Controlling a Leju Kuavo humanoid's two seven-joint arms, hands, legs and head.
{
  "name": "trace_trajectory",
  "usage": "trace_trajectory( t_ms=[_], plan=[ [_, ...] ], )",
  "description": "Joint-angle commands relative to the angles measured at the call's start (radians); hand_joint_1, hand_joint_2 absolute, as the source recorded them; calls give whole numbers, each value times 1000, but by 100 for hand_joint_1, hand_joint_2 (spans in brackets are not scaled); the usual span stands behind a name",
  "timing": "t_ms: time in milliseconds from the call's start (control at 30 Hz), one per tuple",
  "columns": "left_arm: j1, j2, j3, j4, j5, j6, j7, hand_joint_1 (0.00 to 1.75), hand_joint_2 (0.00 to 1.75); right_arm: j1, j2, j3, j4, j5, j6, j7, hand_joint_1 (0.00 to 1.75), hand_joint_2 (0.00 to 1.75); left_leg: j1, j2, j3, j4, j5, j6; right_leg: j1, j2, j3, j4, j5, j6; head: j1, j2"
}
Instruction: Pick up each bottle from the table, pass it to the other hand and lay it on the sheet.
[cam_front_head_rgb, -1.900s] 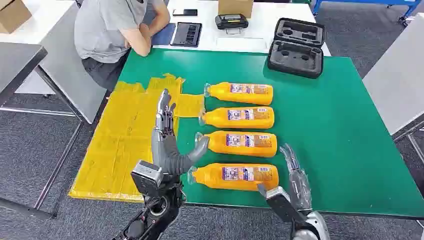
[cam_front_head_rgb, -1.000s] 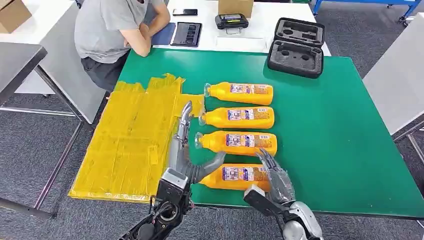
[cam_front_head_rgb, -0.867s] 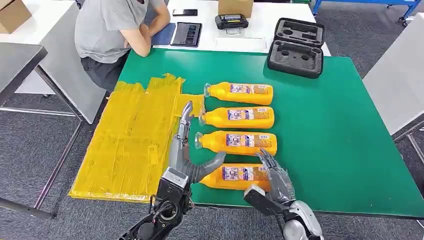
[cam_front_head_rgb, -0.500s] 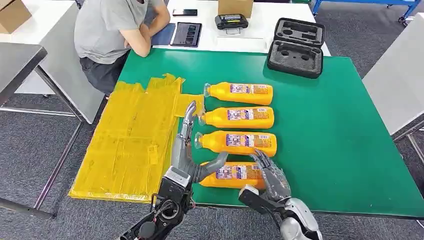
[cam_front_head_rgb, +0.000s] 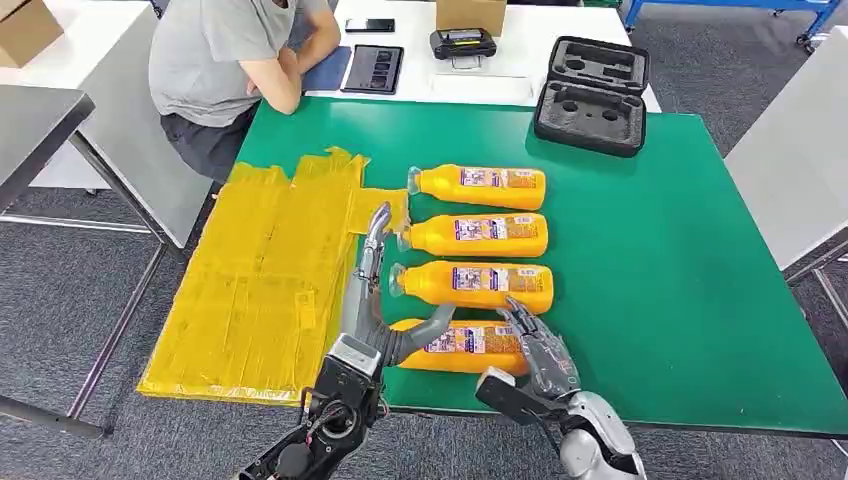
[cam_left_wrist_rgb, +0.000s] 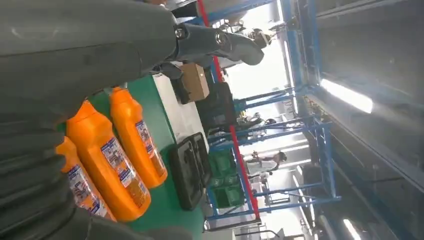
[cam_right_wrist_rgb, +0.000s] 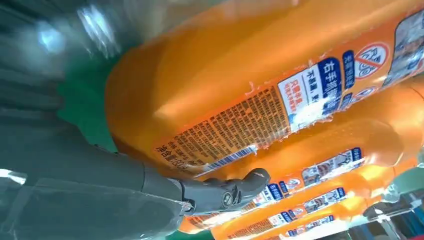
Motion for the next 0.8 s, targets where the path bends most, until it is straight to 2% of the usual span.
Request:
trace_trajectory(
  t_ms=[33, 133, 500, 633, 667, 700, 800],
  plan=[
    [-39, 26, -30, 56, 1, -5, 3, 0, 175, -14, -19, 19, 76, -4, 14, 12, 0, 175, 0, 0, 5, -1, -1, -1, 0, 0, 5, -2, -1, -1, 0, 0],
    [-39, 26, -30, 56, 1, -5, 3, 0, 175, -14, -19, 19, 76, -4, 14, 12, 0, 175, 1, 0, 8, -2, -2, -2, 1, 0, 8, -2, -2, -2, 0, 0],
    [-39, 26, -30, 56, 1, -5, 3, 0, 175, -14, -19, 19, 76, -4, 14, 12, 0, 175, 0, 0, 4, -1, -1, -1, 0, 0, 4, -1, -1, -1, 0, 0],
    [-39, 26, -30, 56, 1, -5, 3, 0, 175, -14, -19, 19, 76, -4, 14, 12, 0, 175, 1, 0, 10, -2, -3, -2, 1, 0, 11, -2, -3, -2, 0, 0],
    [-39, 26, -30, 56, 1, -5, 3, 0, 175, -14, -19, 19, 76, -4, 14, 12, 0, 175, 0, 0, 5, -1, -1, -1, 0, 0, 6, -1, -1, -1, 0, 0],
    [-39, 26, -30, 56, 1, -5, 3, 0, 175, -14, -19, 19, 76, -4, 14, 12, 0, 175, 1, 0, 8, -2, -2, -2, 1, 0, 8, -2, -2, -2, 0, 0],
    [-39, 26, -30, 56, 1, -5, 3, 0, 175, -14, -19, 19, 76, -4, 14, 12, 0, 175, 1, 0, 4, -1, -1, -1, 1, 0, 5, -1, -1, -1, 0, 0]
  ],
)
